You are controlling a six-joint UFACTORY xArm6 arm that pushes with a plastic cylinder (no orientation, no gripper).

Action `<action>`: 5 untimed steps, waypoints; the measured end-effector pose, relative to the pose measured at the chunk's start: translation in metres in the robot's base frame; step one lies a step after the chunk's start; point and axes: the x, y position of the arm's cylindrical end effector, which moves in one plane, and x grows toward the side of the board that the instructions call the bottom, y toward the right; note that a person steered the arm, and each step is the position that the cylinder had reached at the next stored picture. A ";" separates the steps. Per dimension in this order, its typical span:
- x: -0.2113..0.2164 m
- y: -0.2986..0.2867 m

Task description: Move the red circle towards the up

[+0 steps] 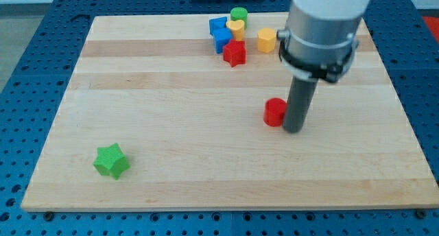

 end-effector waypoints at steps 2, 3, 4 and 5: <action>-0.012 -0.079; -0.057 -0.086; -0.095 -0.101; -0.081 -0.115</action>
